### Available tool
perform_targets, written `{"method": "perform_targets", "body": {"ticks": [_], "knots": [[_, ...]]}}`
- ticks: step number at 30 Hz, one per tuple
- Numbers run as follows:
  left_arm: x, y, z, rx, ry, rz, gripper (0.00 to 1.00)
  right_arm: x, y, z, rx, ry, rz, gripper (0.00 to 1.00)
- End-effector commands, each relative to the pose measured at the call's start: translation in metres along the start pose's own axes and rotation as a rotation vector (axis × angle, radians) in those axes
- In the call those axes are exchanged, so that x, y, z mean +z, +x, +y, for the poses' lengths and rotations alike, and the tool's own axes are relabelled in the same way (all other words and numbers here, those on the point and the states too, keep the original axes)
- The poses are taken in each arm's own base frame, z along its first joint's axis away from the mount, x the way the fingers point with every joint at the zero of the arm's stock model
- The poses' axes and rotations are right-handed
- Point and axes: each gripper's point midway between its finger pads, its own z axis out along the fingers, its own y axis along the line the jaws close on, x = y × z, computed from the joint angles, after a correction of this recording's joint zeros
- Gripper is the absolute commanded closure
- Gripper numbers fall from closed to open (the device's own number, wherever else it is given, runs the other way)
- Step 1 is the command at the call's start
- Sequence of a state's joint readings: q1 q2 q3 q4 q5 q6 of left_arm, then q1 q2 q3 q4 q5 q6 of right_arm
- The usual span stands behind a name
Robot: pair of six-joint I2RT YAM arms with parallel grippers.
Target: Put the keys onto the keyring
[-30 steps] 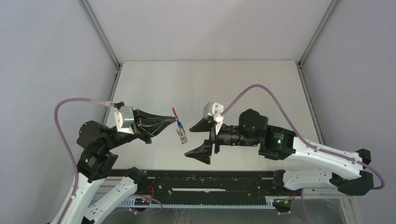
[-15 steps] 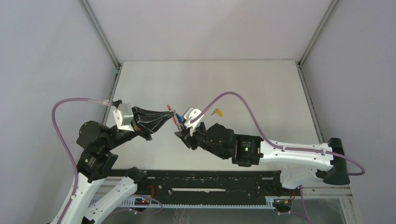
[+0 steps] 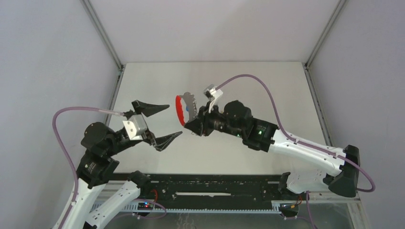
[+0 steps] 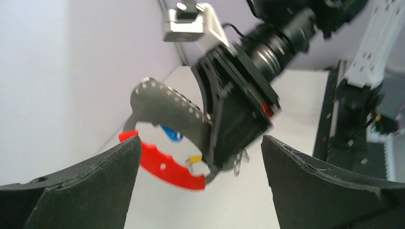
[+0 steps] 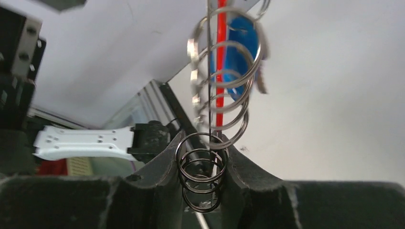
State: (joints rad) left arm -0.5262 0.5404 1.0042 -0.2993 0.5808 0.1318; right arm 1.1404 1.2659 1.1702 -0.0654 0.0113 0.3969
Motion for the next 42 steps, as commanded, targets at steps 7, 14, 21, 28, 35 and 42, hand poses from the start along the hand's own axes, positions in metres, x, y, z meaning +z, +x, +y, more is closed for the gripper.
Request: {"method": "perform_targets", "body": {"ticks": [7, 14, 21, 28, 35, 42], "knots": [[-0.041, 0.026, -0.034, 0.523, 0.188, 0.060, 0.00, -0.017, -0.038, 0.020, 0.530, -0.286, 0.089, 1.00], [-0.036, 0.059, -0.034, 0.995, 0.284, 0.025, 0.01, -0.010, -0.035, 0.033, 0.686, -0.382, 0.179, 1.00], [-0.024, 0.065, -0.030, 1.336, 0.265, -0.069, 0.09, -0.005, -0.036, 0.043, 0.742, -0.438, 0.201, 1.00], [-0.017, 0.081, -0.027, 1.539, 0.253, -0.093, 0.26, 0.000, -0.031, 0.052, 0.763, -0.476, 0.230, 1.00], [-0.013, 0.064, -0.017, 1.565, 0.136, -0.135, 0.33, 0.000, -0.021, 0.057, 0.753, -0.478, 0.262, 1.00], [-0.017, 0.056, -0.017, 1.512, 0.111, -0.138, 0.52, -0.001, -0.017, 0.060, 0.710, -0.477, 0.263, 1.00]]}}
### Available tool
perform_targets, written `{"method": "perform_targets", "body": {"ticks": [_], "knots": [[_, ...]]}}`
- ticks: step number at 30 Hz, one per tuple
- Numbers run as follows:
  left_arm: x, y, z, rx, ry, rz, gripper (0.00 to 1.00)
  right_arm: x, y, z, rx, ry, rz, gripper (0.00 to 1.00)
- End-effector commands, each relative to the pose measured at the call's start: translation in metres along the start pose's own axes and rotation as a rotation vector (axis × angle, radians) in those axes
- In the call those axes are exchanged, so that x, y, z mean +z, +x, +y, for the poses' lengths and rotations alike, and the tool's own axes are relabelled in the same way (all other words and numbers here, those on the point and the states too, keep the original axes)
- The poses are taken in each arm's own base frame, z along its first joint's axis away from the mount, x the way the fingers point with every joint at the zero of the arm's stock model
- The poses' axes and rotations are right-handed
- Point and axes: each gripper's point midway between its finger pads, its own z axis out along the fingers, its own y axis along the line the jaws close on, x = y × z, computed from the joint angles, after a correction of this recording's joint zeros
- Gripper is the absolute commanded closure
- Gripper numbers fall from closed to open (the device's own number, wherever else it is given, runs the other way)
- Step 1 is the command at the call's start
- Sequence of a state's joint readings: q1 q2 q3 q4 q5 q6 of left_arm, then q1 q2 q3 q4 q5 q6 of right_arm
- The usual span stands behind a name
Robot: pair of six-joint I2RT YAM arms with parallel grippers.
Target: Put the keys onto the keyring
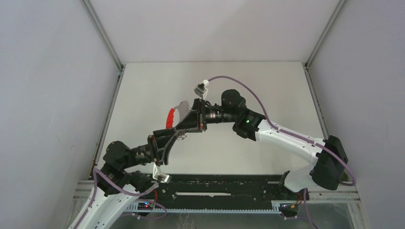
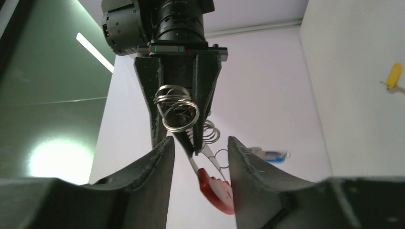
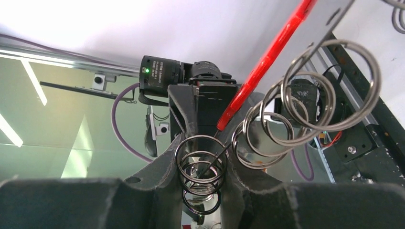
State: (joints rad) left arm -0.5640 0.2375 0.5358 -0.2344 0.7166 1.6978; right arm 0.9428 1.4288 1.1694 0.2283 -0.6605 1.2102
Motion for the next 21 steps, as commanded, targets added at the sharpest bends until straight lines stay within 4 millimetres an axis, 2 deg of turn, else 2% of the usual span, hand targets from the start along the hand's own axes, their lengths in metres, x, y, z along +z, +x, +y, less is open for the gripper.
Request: {"method": "perform_targets", "body": {"ticks": [1, 7, 8, 15, 17, 21], "knots": [[-0.005, 0.003, 0.024, 0.016, -0.073, 0.025, 0.59, -0.001, 0.007, 0.016, -0.076, -0.045, 0.017, 1.00], [-0.008, 0.009, 0.023, 0.012, -0.060, 0.067, 0.97, -0.004, 0.013, 0.013, -0.116, -0.022, 0.029, 1.00], [-0.008, 0.009, 0.021, 0.018, -0.053, 0.069, 0.99, -0.005, 0.014, 0.012, -0.118, -0.019, 0.032, 1.00], [-0.010, 0.005, 0.023, 0.036, -0.061, 0.055, 1.00, -0.008, 0.021, 0.006, -0.131, 0.006, 0.060, 1.00], [-0.011, 0.003, 0.029, 0.013, -0.078, 0.049, 1.00, -0.009, 0.024, 0.004, -0.132, 0.003, 0.082, 0.99], [-0.015, 0.004, 0.053, -0.150, -0.146, 0.045, 1.00, -0.018, 0.030, 0.003, -0.177, 0.005, 0.124, 0.81]]}}
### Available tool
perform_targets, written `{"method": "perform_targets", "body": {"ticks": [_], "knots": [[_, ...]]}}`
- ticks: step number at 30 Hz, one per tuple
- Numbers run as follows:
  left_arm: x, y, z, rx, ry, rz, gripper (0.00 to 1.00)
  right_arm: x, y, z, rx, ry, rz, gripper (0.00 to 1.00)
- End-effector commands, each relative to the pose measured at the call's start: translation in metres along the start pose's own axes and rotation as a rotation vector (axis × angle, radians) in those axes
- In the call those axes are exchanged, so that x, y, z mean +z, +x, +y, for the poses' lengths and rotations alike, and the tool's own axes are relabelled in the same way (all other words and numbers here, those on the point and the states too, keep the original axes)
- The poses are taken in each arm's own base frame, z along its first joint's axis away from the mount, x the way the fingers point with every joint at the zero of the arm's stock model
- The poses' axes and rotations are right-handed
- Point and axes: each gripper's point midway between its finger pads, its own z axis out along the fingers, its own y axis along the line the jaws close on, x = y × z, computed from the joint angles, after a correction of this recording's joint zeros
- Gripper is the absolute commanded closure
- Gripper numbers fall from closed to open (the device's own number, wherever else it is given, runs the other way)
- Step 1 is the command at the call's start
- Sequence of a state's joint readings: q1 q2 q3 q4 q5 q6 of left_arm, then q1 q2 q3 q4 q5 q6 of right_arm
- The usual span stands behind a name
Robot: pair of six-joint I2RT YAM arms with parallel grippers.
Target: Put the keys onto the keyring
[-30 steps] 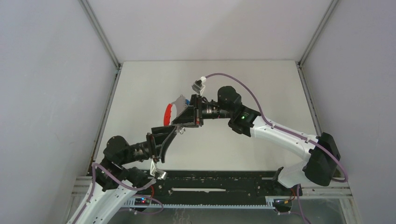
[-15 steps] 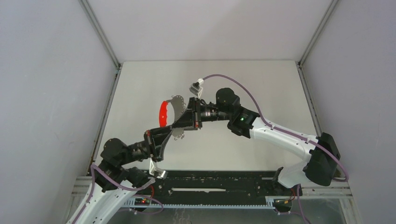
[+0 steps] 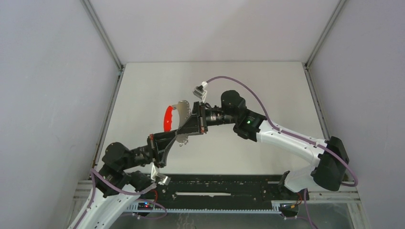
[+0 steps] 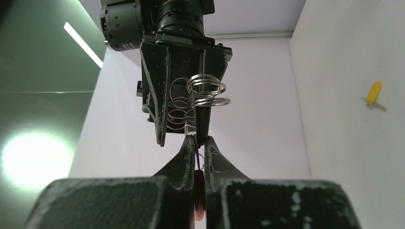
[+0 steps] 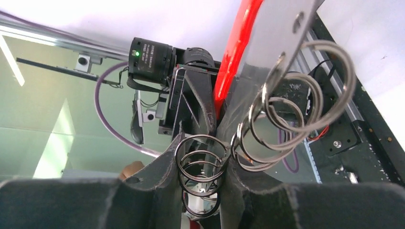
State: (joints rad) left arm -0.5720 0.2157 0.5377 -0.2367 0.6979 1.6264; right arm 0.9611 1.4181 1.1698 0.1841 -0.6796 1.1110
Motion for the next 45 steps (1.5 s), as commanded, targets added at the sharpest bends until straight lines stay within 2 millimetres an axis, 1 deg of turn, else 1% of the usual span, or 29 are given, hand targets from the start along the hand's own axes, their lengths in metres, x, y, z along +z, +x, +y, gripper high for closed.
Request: {"method": "perform_targets", "body": {"ticks": [1, 4, 6, 7, 8, 9, 10, 12, 13, 15, 17, 19, 20, 21, 23, 24, 28, 31, 33, 34, 36, 38, 42, 45], "knots": [[-0.012, 0.002, 0.058, -0.152, -0.147, 0.031, 1.00, -0.021, 0.017, 0.009, -0.124, 0.000, 0.075, 0.77], [-0.013, 0.001, 0.069, -0.283, -0.168, 0.026, 1.00, -0.038, 0.016, 0.011, -0.208, 0.034, 0.051, 0.62], [-0.013, -0.001, 0.073, -0.332, -0.176, 0.013, 1.00, -0.051, 0.015, 0.008, -0.267, 0.073, 0.035, 0.48], [-0.013, -0.002, 0.075, -0.351, -0.179, 0.007, 1.00, -0.058, 0.015, 0.006, -0.290, 0.090, 0.030, 0.43], [-0.013, -0.003, 0.076, -0.365, -0.181, 0.002, 1.00, -0.064, 0.015, 0.006, -0.316, 0.101, 0.028, 0.33], [-0.014, -0.004, 0.077, -0.376, -0.180, 0.001, 1.00, -0.071, 0.015, 0.007, -0.340, 0.112, 0.026, 0.26], [-0.014, -0.005, 0.078, -0.389, -0.179, -0.004, 1.00, -0.078, 0.016, 0.007, -0.360, 0.123, 0.027, 0.22], [-0.014, -0.007, 0.077, -0.421, -0.168, -0.014, 1.00, -0.089, 0.016, 0.011, -0.411, 0.144, 0.026, 0.06], [-0.014, -0.009, 0.077, -0.446, -0.157, -0.018, 1.00, -0.094, 0.016, 0.013, -0.441, 0.162, 0.026, 0.01], [-0.014, -0.013, 0.077, -0.510, -0.136, -0.031, 1.00, -0.100, 0.016, 0.020, -0.524, 0.188, 0.028, 0.00], [-0.013, -0.016, 0.078, -0.599, -0.124, -0.044, 1.00, -0.105, 0.014, 0.026, -0.667, 0.230, 0.023, 0.00], [-0.012, -0.022, 0.081, -0.700, -0.104, -0.064, 1.00, -0.106, 0.012, 0.038, -0.864, 0.266, -0.002, 0.00], [-0.010, -0.024, 0.080, -0.763, -0.087, -0.077, 1.00, -0.108, 0.005, 0.042, -0.974, 0.323, -0.048, 0.00], [-0.010, -0.029, 0.084, -0.816, -0.077, -0.093, 1.00, -0.108, 0.003, 0.047, -1.085, 0.351, -0.071, 0.00], [-0.009, -0.036, 0.086, -0.921, -0.053, -0.122, 1.00, -0.106, -0.001, 0.057, -1.244, 0.379, -0.104, 0.00], [-0.008, -0.040, 0.088, -0.967, -0.041, -0.139, 1.00, -0.104, -0.005, 0.062, -1.288, 0.390, -0.131, 0.00], [-0.005, -0.051, 0.089, -1.156, 0.002, -0.176, 1.00, -0.100, -0.015, 0.087, -1.368, 0.341, -0.220, 0.00], [-0.003, -0.055, 0.083, -1.262, 0.033, -0.184, 1.00, -0.096, -0.009, 0.111, -1.456, 0.245, -0.247, 0.00], [-0.002, -0.058, 0.077, -1.320, 0.054, -0.188, 1.00, -0.088, -0.003, 0.119, -1.555, 0.219, -0.237, 0.00], [-0.002, -0.060, 0.074, -1.350, 0.065, -0.191, 1.00, -0.085, -0.005, 0.118, -1.611, 0.252, -0.242, 0.00], [0.000, -0.064, 0.068, -1.416, 0.094, -0.198, 1.00, -0.076, 0.000, 0.118, -1.711, 0.289, -0.228, 0.00], [0.001, -0.068, 0.063, -1.470, 0.131, -0.209, 1.00, -0.068, 0.012, 0.119, -1.779, 0.263, -0.179, 0.00], [0.004, -0.072, 0.053, -1.523, 0.190, -0.211, 1.00, -0.052, 0.035, 0.119, -1.785, 0.146, -0.029, 0.04], [0.004, -0.073, 0.049, -1.530, 0.203, -0.208, 1.00, -0.044, 0.042, 0.121, -1.763, 0.092, 0.012, 0.13]]}}
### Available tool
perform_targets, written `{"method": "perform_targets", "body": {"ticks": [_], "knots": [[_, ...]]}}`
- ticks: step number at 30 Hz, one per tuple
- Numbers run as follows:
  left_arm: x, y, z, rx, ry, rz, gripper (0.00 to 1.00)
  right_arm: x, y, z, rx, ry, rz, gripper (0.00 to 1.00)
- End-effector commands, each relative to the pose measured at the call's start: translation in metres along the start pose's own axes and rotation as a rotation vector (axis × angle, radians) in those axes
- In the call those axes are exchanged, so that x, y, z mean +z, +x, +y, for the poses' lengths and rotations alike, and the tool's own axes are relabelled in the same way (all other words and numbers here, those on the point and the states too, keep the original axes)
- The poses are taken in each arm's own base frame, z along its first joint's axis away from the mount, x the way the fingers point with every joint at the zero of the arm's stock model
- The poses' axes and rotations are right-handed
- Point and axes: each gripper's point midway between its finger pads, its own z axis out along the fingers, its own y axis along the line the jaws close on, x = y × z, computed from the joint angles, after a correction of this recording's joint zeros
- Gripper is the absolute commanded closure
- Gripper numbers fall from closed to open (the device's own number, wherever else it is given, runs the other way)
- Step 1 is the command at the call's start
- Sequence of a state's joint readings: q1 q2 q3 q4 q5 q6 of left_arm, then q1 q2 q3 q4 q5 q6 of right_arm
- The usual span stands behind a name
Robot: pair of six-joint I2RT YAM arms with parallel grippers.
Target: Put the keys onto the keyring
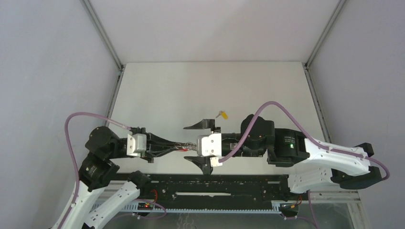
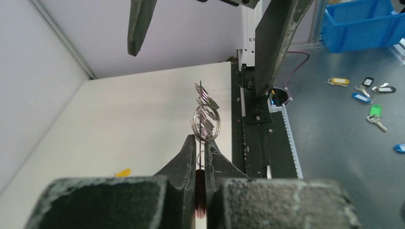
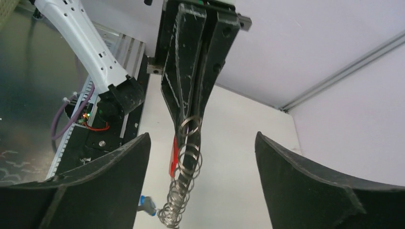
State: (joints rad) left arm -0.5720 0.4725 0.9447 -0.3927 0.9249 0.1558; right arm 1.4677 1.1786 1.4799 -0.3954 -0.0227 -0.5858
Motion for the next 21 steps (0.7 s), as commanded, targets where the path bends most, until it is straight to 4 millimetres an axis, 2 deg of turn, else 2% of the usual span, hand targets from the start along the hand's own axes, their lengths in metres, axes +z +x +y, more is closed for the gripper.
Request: {"method": "perform_targets", "body": {"ticks": [1, 4, 9, 14, 21], "knots": [[0.002, 0.003, -0.006, -0.063, 0.039, 0.007, 1.00, -0.001, -0.019, 0.002, -0.032, -0.073, -0.046, 0.18], [0.001, 0.003, -0.008, -0.054, 0.046, 0.006, 1.00, 0.001, -0.014, 0.004, 0.048, -0.126, -0.034, 0.34], [-0.002, 0.006, -0.008, -0.011, 0.038, 0.023, 1.00, -0.005, -0.013, 0.010, 0.214, -0.226, -0.037, 0.43], [-0.003, 0.009, -0.005, 0.027, 0.026, 0.037, 1.00, -0.005, -0.006, 0.006, 0.355, -0.227, -0.012, 0.42], [-0.003, 0.011, -0.002, 0.050, 0.021, 0.044, 1.00, 0.008, 0.006, 0.016, 0.438, -0.245, 0.017, 0.43]]}}
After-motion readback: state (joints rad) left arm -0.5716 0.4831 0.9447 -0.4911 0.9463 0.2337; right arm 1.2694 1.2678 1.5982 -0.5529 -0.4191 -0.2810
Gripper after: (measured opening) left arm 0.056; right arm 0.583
